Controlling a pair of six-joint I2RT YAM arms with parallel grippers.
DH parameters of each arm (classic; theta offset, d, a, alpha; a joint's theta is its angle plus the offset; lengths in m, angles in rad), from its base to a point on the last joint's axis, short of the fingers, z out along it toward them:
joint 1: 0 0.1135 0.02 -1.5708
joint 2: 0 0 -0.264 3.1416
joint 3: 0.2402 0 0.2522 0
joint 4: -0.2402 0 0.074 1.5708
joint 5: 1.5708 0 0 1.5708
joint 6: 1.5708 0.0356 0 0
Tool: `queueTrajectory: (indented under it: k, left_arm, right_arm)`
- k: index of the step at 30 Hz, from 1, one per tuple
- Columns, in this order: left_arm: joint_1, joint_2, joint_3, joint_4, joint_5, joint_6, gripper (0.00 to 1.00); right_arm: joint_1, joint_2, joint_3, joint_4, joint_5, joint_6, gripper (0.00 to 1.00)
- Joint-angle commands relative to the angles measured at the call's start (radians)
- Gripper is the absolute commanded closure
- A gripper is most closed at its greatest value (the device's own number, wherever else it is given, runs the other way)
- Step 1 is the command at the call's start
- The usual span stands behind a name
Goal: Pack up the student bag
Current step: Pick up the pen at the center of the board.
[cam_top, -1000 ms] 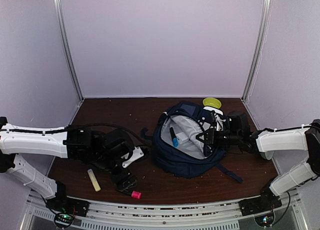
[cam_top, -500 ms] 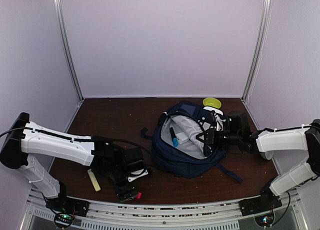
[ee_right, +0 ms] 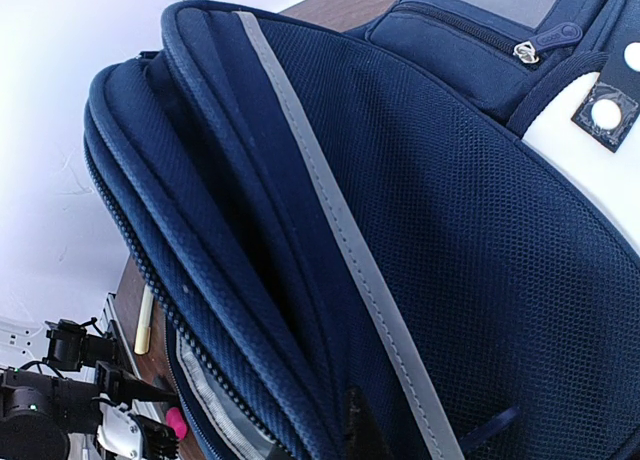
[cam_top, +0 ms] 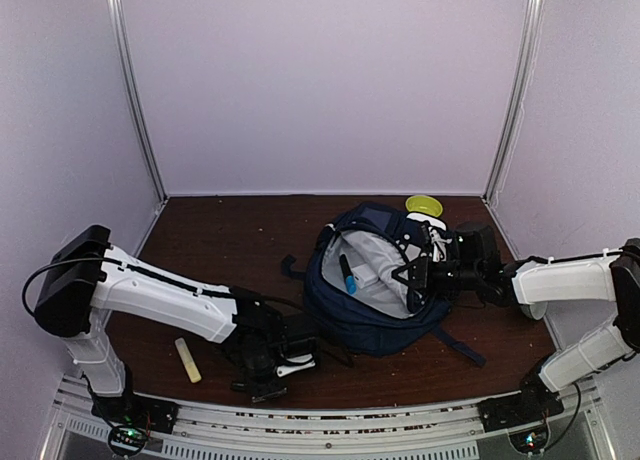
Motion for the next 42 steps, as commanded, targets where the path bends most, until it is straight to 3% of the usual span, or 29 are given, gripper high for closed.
queueTrajectory:
  k: [1, 6, 11, 13, 15, 20, 22, 27, 32, 38, 42]
  left_arm:
    - [-0.004, 0.042, 0.046, 0.019, -0.042, 0.014, 0.65]
    - [-0.004, 0.075, 0.065, 0.037, -0.036, 0.007, 0.69]
    - [-0.003, 0.074, 0.104, 0.045, -0.112, -0.016, 0.92]
    - [0.007, 0.078, 0.139, 0.05, -0.154, -0.034, 0.94]
    - [0.024, 0.087, 0.176, 0.06, -0.157, -0.044, 0.85]
    - [0.051, 0.098, 0.184, 0.062, -0.14, -0.061, 0.29]
    - [0.052, 0.086, 0.157, 0.068, -0.121, -0.06, 0.22]
    - [0.065, 0.006, 0.047, 0.121, -0.067, -0.05, 0.22]
    - [0.076, -0.018, 0.004, 0.135, 0.001, -0.019, 0.3]
    - [0.075, -0.021, -0.016, 0.162, 0.019, -0.002, 0.7]
    - [0.075, -0.032, -0.023, 0.19, 0.007, -0.002, 0.83]
  right_arm:
    - [-0.018, 0.006, -0.01, -0.02, 0.026, 0.014, 1.0]
    - [-0.018, 0.005, -0.011, -0.02, 0.028, 0.015, 1.0]
    - [-0.018, 0.003, -0.012, -0.019, 0.027, 0.014, 1.0]
    - [-0.018, 0.003, -0.013, -0.018, 0.027, 0.015, 1.0]
    - [-0.019, 0.004, -0.013, -0.018, 0.027, 0.014, 1.0]
    - [-0.018, 0.002, -0.015, -0.021, 0.027, 0.011, 1.0]
    - [-0.018, 0.002, -0.014, -0.021, 0.024, 0.01, 1.0]
    - [-0.018, 0.002, -0.015, -0.02, 0.023, 0.012, 1.0]
    - [-0.018, 0.004, -0.013, -0.022, 0.021, 0.008, 1.0]
    - [-0.018, 0.003, -0.013, -0.021, 0.021, 0.01, 1.0]
    - [-0.018, 0.002, -0.014, -0.021, 0.021, 0.009, 1.0]
